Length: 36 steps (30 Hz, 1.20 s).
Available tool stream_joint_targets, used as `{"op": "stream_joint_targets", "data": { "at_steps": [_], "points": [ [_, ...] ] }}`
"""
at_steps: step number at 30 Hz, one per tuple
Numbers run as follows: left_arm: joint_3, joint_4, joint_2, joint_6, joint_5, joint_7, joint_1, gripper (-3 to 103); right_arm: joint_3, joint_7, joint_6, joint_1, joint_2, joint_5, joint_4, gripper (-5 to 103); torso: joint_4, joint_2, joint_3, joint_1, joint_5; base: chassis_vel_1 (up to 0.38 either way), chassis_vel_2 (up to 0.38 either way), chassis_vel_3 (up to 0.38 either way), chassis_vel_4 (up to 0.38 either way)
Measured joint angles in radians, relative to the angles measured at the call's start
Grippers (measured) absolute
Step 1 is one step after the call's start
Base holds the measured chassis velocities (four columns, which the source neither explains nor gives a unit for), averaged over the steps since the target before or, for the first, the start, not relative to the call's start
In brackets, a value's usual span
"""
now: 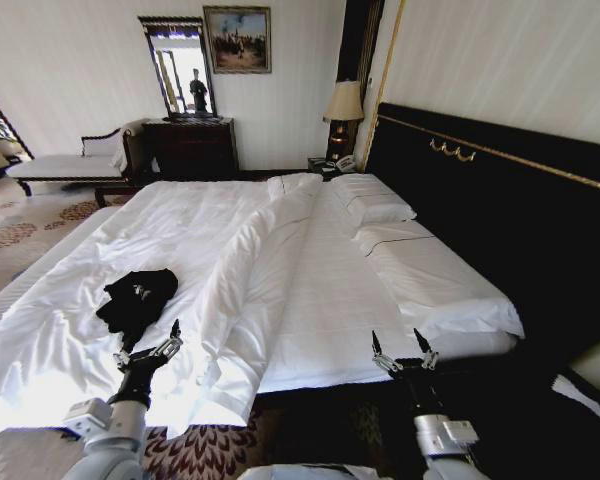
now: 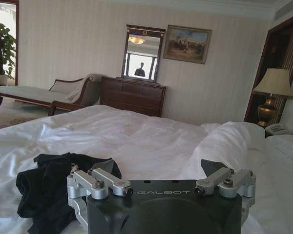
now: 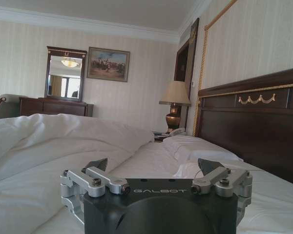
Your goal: Fold the clothes on the bed.
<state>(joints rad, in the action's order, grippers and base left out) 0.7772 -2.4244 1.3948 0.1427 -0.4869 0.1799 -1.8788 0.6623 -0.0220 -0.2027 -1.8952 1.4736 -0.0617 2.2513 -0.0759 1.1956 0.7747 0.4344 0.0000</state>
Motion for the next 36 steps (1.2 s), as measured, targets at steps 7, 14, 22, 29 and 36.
{"op": "stream_joint_targets", "data": {
  "at_steps": [7,14,22,29,36],
  "points": [
    [0.000,0.005,0.000,0.000,0.000,0.000,0.001,100,0.000,0.000,0.000,-0.003,0.002,0.003,0.001,100,-0.0001,0.000,0.000,0.000,0.0000,0.169,0.199,-0.160,-0.214],
    [0.000,0.006,-0.001,0.001,0.000,0.001,0.001,100,-0.001,0.000,0.000,-0.003,0.004,0.005,0.001,100,0.0000,0.000,0.000,0.000,-0.0003,0.228,0.240,-0.232,-0.231],
    [0.001,0.006,-0.001,0.002,0.001,0.001,0.001,100,-0.006,0.000,0.000,-0.004,0.007,0.010,0.001,100,0.0000,0.000,0.000,0.000,-0.0001,0.206,0.235,-0.211,-0.232],
    [0.001,0.007,-0.001,0.002,0.001,0.001,0.001,100,-0.029,-0.001,-0.004,-0.016,0.020,0.028,0.000,100,0.0000,0.000,0.000,0.000,-0.0001,0.194,0.230,-0.193,-0.246],
    [0.001,0.007,-0.005,0.004,0.001,0.001,0.003,100,-0.053,-0.004,-0.004,-0.028,0.028,0.029,0.004,100,0.0000,0.000,0.000,0.000,-0.0002,0.218,0.253,-0.201,-0.238]
  ]
}}
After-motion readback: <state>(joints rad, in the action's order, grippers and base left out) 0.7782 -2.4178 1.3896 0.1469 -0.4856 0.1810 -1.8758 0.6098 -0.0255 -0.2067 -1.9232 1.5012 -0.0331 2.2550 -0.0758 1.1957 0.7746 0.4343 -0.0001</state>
